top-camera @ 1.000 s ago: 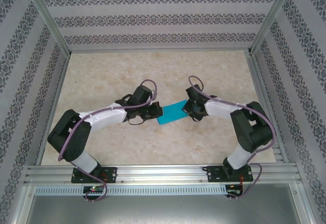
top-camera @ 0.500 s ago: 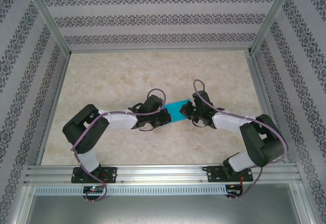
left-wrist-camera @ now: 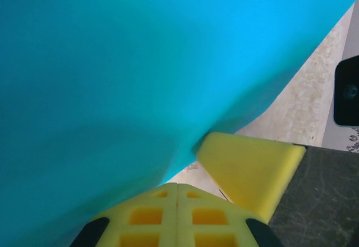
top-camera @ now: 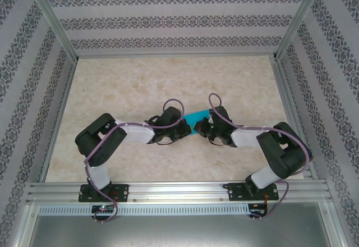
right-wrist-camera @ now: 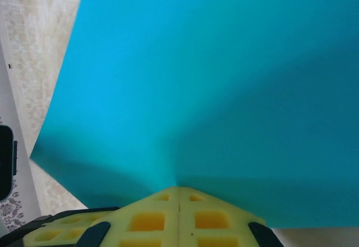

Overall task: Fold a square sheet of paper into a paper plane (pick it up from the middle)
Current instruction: Rotate the paper at the center of the table, then first fold in half a square sheet of paper at the center of the table.

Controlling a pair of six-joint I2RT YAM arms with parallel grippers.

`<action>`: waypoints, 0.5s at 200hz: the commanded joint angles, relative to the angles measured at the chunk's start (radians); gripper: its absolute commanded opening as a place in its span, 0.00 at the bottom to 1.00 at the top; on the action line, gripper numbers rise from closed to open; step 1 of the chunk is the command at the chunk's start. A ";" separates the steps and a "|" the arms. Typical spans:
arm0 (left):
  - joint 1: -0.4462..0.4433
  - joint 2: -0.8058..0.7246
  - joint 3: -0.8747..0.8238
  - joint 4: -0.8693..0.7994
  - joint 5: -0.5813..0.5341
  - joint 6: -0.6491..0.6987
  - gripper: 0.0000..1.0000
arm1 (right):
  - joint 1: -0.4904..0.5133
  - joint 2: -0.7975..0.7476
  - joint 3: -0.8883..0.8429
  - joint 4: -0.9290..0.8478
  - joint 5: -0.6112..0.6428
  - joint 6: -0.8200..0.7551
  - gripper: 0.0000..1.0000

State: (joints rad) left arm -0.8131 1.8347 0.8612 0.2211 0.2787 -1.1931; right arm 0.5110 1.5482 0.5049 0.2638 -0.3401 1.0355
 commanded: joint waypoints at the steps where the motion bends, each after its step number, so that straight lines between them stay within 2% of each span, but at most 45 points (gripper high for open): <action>1: -0.014 0.021 -0.013 0.078 -0.001 -0.035 0.00 | 0.016 0.015 -0.011 0.048 -0.004 0.018 0.00; 100: -0.014 0.032 -0.030 0.030 -0.050 -0.027 0.00 | 0.014 0.049 -0.025 0.043 0.004 0.009 0.00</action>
State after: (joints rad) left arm -0.8139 1.8545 0.8421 0.2451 0.2569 -1.2137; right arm 0.5220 1.5803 0.4828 0.2932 -0.3424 1.0534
